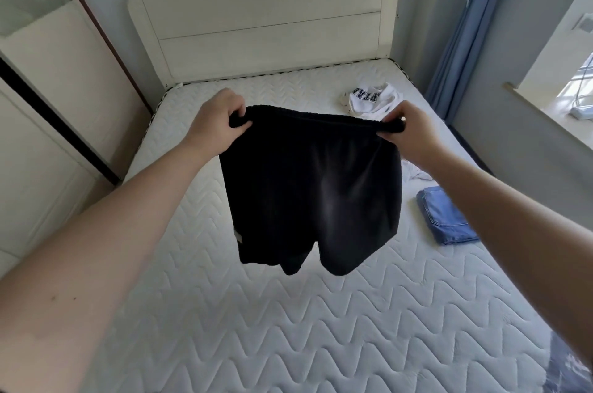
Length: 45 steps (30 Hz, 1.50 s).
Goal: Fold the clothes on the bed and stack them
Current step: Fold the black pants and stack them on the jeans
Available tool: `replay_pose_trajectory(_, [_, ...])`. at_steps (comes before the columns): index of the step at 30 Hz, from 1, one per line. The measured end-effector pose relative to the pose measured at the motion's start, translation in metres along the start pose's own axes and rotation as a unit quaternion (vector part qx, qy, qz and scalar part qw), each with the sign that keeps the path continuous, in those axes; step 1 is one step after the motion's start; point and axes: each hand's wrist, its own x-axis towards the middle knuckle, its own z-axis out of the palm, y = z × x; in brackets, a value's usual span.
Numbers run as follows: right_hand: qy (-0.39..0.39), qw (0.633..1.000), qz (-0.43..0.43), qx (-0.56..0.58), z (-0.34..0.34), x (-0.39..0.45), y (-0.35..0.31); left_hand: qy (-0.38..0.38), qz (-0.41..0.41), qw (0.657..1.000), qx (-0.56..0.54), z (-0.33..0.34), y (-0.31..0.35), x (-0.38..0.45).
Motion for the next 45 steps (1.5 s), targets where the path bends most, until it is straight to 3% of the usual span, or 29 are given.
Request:
replay_pose_trajectory(4, [-0.002,0.999,-0.039,0.013,-0.001,0.006,0.011,0.02,-0.019,1.0,-0.015,0.002,0.003,-0.008])
replay_pose_trajectory(9, [-0.118,0.989,-0.026,-0.085,0.032,-0.017,0.063,-0.065,-0.044,0.996,0.034,0.049,0.005,-0.054])
replay_pose_trajectory(14, [-0.216,0.975,-0.01,-0.049,0.069,-0.087,0.129,-0.14,-0.125,0.982,-0.013,0.127,0.01,-0.147])
replay_pose_trajectory(19, [-0.329,0.94,0.088,-0.039,0.097,-0.175,0.193,-0.228,-0.245,0.942,-0.021,0.193,0.018,-0.246])
replay_pose_trajectory(24, [-0.396,0.903,0.161,-0.044,0.115,-0.239,0.23,-0.303,-0.293,0.907,0.005,0.229,0.027,-0.314])
replay_pose_trajectory(29, [-0.42,0.879,0.225,-0.021,0.128,-0.269,0.247,-0.362,-0.309,0.878,0.057,0.24,0.035,-0.344])
replay_pose_trajectory(37, [-0.39,0.871,0.299,0.021,0.132,-0.304,0.265,-0.347,-0.381,0.856,-0.038,0.248,0.046,-0.384])
replay_pose_trajectory(45, [-0.402,0.875,0.268,-0.029,0.129,-0.343,0.278,-0.436,-0.298,0.846,-0.069,0.26,0.05,-0.427])
